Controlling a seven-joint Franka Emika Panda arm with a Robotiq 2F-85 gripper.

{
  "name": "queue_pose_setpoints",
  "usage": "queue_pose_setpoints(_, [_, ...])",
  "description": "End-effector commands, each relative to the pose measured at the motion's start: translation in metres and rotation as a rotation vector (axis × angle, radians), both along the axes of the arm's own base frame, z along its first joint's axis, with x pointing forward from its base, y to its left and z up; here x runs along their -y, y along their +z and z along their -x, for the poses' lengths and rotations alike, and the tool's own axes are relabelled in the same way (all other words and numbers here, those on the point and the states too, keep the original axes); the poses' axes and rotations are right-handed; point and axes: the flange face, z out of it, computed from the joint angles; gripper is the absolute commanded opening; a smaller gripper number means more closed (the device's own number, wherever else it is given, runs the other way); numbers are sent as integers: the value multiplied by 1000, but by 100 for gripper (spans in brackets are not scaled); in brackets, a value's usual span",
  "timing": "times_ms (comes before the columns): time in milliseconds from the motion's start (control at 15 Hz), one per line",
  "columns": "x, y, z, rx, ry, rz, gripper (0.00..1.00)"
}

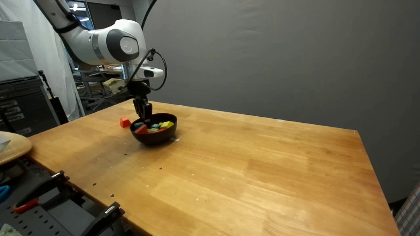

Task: Take the blocks out of the gift disappointed

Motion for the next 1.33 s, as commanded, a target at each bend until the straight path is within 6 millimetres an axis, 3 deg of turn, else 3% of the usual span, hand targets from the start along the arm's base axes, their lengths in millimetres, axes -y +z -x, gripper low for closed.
queue_pose_setpoints(0, [3, 32, -6, 60, 10, 26, 16])
queue_pose_setpoints(133, [11, 62, -10, 153, 33, 107, 16])
queue_pose_setpoints(333, [44, 111, -15, 257, 67, 249, 17])
queue_pose_setpoints(533, [87, 128, -21, 379, 34, 370, 17])
queue_pose_setpoints(733, [128, 107, -13, 413, -95, 427, 17])
queue_pose_setpoints(1067, [159, 53, 17, 390, -276, 345, 19])
queue_pose_setpoints(1133, [162, 47, 21, 391, -299, 327, 58])
queue_pose_setpoints(1200, [165, 42, 25, 394, -313, 313, 58])
queue_pose_setpoints(1267, [166, 41, 28, 397, -323, 304, 66])
